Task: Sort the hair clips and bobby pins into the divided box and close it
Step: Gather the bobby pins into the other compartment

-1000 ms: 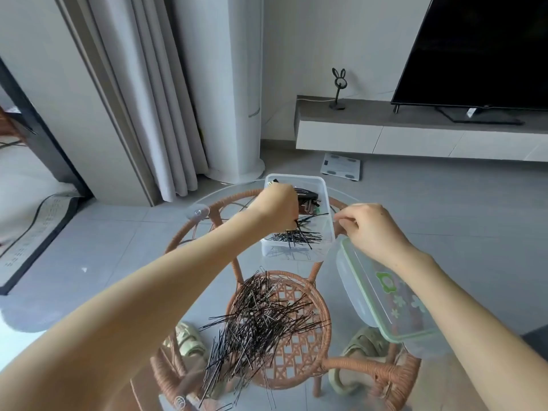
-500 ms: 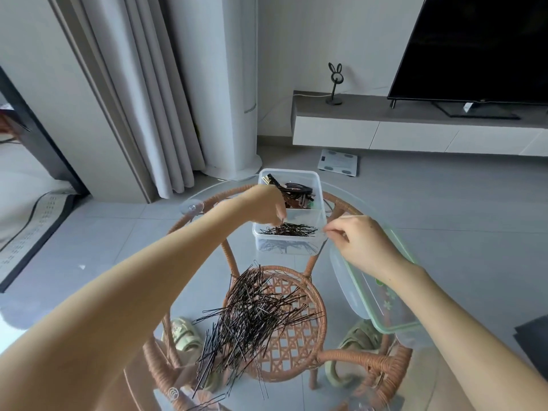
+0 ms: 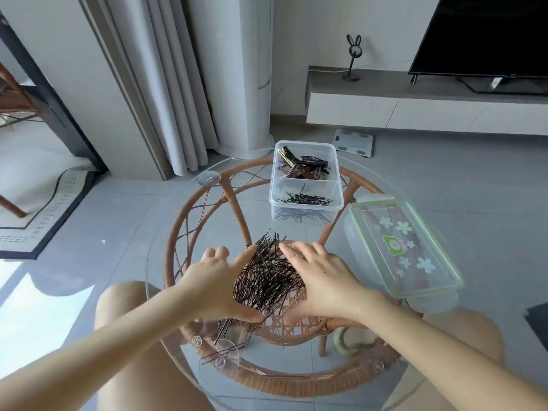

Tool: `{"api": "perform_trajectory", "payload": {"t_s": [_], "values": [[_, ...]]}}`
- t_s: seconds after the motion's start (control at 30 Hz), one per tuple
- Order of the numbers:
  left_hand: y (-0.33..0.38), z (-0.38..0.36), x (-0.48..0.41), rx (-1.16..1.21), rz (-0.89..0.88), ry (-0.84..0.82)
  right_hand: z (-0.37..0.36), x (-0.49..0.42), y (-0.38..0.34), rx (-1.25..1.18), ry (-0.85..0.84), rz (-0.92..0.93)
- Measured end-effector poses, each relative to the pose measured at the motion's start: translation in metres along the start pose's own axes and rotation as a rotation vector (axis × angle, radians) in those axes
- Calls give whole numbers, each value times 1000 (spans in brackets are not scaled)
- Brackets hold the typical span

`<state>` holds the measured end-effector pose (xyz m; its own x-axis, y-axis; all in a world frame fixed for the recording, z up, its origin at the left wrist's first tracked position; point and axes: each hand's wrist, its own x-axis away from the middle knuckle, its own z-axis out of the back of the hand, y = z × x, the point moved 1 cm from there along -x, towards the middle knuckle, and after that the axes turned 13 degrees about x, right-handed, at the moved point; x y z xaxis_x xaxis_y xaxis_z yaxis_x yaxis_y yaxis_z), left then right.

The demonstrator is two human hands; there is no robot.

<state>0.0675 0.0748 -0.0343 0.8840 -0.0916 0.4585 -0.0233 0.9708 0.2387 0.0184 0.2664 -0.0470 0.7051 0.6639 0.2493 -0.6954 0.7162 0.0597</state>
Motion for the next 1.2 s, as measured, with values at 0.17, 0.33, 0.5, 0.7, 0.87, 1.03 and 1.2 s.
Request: {"api": "perform_trajectory", "payload": {"t_s": [0.17, 0.33, 0.5, 0.7, 0.87, 1.03, 1.2], "values": [[16, -17, -1, 34, -30, 152, 3, -26, -23, -83, 98, -11], [15, -5, -4, 277, -68, 215, 3, -22, -23, -283, 236, -38], [8, 10, -3, 399, -76, 304, 9, -14, -9, -421, 315, -118], [10, 27, -6, 443, -44, 316, 28, -6, 5, -517, 300, -167], [14, 48, -9, 476, -39, 307, 48, 1, 23, -560, 306, -209], [20, 77, -12, 496, -83, 389, 73, -13, 64, -610, 549, -358], [32, 105, -24, 515, -142, 444, 75, -60, 91, -499, 560, -425]]}}
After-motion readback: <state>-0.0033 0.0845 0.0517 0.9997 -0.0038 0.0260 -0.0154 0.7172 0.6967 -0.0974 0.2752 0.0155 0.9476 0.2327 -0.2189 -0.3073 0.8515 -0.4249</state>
